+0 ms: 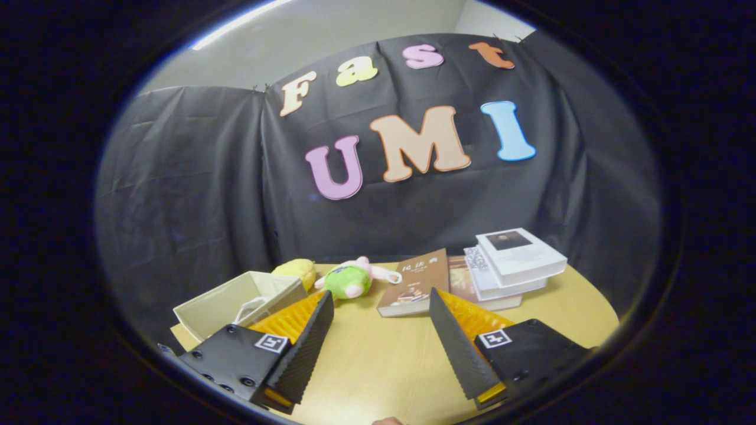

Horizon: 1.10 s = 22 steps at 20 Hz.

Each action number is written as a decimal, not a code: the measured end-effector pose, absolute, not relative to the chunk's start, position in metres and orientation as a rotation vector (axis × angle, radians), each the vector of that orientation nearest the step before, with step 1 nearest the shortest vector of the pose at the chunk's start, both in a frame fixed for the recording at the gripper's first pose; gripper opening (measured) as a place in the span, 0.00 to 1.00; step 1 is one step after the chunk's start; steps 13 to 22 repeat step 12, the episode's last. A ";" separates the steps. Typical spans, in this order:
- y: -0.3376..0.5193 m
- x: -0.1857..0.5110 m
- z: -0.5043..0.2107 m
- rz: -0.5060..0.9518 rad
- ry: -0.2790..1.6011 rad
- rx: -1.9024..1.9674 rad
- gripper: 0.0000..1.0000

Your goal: Open the storage box then place both shoes into the box .Put the left shoe in first, then the right shoe, with the right side of both shoes facing outward in a uniform manner.

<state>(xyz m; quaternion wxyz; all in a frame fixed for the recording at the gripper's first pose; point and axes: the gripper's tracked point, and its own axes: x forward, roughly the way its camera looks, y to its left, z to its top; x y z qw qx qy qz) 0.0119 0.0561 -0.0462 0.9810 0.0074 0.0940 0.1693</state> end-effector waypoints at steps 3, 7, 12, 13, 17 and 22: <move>0.039 0.002 -0.032 0.337 0.148 0.004 1.00; 0.028 -0.008 -0.025 0.355 0.111 -0.010 1.00; 0.022 -0.032 -0.039 0.383 0.097 0.005 1.00; 0.022 -0.032 -0.039 0.383 0.097 0.005 1.00; 0.022 -0.032 -0.039 0.383 0.097 0.005 1.00; 0.022 -0.032 -0.039 0.383 0.097 0.005 1.00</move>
